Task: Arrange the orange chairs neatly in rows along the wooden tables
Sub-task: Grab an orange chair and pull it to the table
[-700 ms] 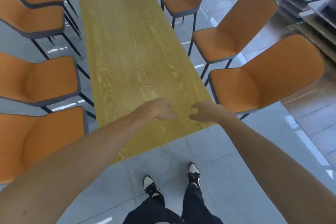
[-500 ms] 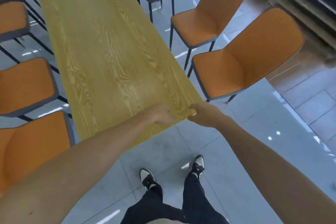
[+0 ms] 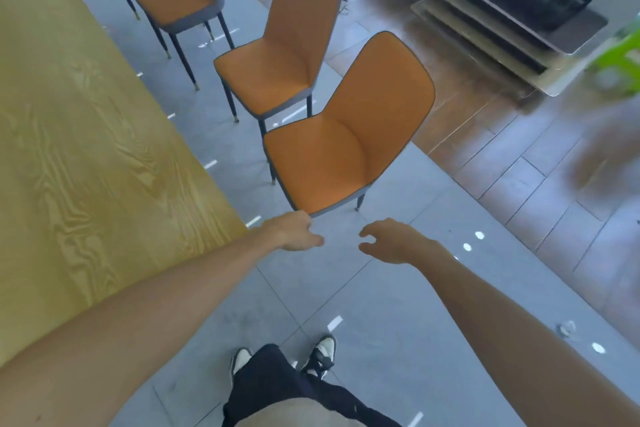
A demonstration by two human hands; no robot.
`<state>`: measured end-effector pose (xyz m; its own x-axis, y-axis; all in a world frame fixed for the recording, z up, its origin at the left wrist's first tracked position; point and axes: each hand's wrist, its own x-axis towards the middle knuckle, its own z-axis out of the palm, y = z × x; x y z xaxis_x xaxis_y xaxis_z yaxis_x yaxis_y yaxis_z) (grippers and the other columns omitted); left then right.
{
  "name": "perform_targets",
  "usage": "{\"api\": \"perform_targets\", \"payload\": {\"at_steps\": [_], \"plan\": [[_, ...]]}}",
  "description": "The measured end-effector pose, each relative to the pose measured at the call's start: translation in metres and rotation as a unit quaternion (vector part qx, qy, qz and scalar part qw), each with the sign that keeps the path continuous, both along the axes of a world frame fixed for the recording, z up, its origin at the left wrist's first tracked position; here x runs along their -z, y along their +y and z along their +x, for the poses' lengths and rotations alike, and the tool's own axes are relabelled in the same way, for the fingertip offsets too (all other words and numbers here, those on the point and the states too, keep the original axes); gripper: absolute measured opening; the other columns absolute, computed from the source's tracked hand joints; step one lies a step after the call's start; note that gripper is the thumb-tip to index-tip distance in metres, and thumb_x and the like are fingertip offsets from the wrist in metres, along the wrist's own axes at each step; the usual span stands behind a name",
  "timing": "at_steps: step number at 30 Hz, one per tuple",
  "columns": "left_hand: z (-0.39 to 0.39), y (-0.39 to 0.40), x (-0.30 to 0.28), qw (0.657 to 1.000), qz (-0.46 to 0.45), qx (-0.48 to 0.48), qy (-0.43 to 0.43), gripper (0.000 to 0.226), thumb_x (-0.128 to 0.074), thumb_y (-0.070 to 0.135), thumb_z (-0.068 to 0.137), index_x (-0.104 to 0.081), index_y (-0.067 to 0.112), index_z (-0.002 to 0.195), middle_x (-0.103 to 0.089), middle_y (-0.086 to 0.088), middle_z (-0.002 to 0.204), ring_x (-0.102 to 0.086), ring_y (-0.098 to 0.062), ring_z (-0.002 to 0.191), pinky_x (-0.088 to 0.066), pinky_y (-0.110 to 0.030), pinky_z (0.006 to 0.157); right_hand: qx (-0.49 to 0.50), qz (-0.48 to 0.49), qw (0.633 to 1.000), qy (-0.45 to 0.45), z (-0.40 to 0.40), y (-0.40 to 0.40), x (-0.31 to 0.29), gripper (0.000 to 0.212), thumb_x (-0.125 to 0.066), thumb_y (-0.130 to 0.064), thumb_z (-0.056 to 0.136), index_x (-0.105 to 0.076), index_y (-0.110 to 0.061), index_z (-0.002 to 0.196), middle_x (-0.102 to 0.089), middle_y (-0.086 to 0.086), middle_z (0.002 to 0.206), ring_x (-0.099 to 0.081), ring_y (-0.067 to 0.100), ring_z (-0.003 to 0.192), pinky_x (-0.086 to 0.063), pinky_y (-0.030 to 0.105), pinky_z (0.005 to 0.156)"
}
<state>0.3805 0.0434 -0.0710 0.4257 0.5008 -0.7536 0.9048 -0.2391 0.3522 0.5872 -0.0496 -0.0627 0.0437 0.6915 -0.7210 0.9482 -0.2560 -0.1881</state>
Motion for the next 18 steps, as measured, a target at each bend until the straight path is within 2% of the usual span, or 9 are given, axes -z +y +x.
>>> {"api": "perform_targets", "payload": {"at_steps": [3,4,7,9,14,18], "plan": [[0.054,0.029,0.002,1.0,0.011,0.003,-0.007,0.05,-0.061,0.058,0.092,-0.063,0.015,0.117,-0.061,-0.007,0.137,-0.059,-0.028,0.121,-0.049,-0.037,0.095,0.006,0.017,1.0,-0.01,0.06,0.028,-0.008,0.052,-0.046,-0.043,0.102,-0.04,-0.027,0.151,-0.041,0.0,0.156,-0.038,0.024,0.141,-0.036,0.041,0.112],[0.073,0.041,0.003,1.0,0.014,0.006,-0.013,0.048,-0.06,0.057,0.092,-0.063,0.014,0.115,-0.062,-0.008,0.136,-0.06,-0.028,0.12,-0.048,-0.037,0.093,0.005,0.021,1.0,-0.012,0.079,0.041,-0.01,0.052,-0.046,-0.042,0.102,-0.038,-0.026,0.152,-0.04,0.001,0.156,-0.038,0.025,0.142,-0.036,0.041,0.112],[0.126,0.077,0.003,0.999,0.019,0.008,-0.028,0.066,-0.056,0.055,0.096,-0.049,0.012,0.145,-0.051,-0.007,0.149,-0.051,-0.028,0.134,-0.043,-0.041,0.104,-0.009,0.038,0.999,-0.026,0.131,0.088,-0.017,0.052,-0.047,-0.042,0.102,-0.04,-0.026,0.151,-0.04,0.001,0.156,-0.037,0.024,0.142,-0.035,0.04,0.113],[0.159,0.105,0.006,0.999,0.018,-0.003,-0.048,0.073,-0.055,0.057,0.096,-0.04,0.014,0.154,-0.043,-0.006,0.157,-0.043,-0.028,0.142,-0.039,-0.043,0.111,-0.033,0.045,0.998,-0.024,0.162,0.124,-0.024,0.049,-0.047,-0.041,0.103,-0.043,-0.027,0.149,-0.043,-0.001,0.154,-0.039,0.024,0.14,-0.036,0.04,0.112],[0.243,0.187,0.017,0.996,-0.005,-0.044,-0.079,0.078,-0.054,0.055,0.098,-0.029,0.015,0.16,-0.031,-0.004,0.166,-0.031,-0.027,0.151,-0.03,-0.044,0.12,-0.09,0.053,0.994,-0.031,0.233,0.235,-0.028,0.039,-0.045,-0.035,0.102,-0.058,-0.021,0.136,-0.058,-0.001,0.139,-0.055,0.024,0.123,-0.048,0.041,0.102],[0.296,0.251,0.018,0.992,-0.007,-0.086,-0.094,0.079,-0.051,0.055,0.1,-0.024,0.015,0.163,-0.025,-0.004,0.169,-0.027,-0.027,0.154,-0.028,-0.045,0.122,-0.158,0.065,0.984,-0.047,0.276,0.318,-0.033,0.036,-0.041,-0.023,0.104,-0.058,-0.012,0.133,-0.061,0.006,0.13,-0.057,0.025,0.118,-0.05,0.04,0.099]]}}
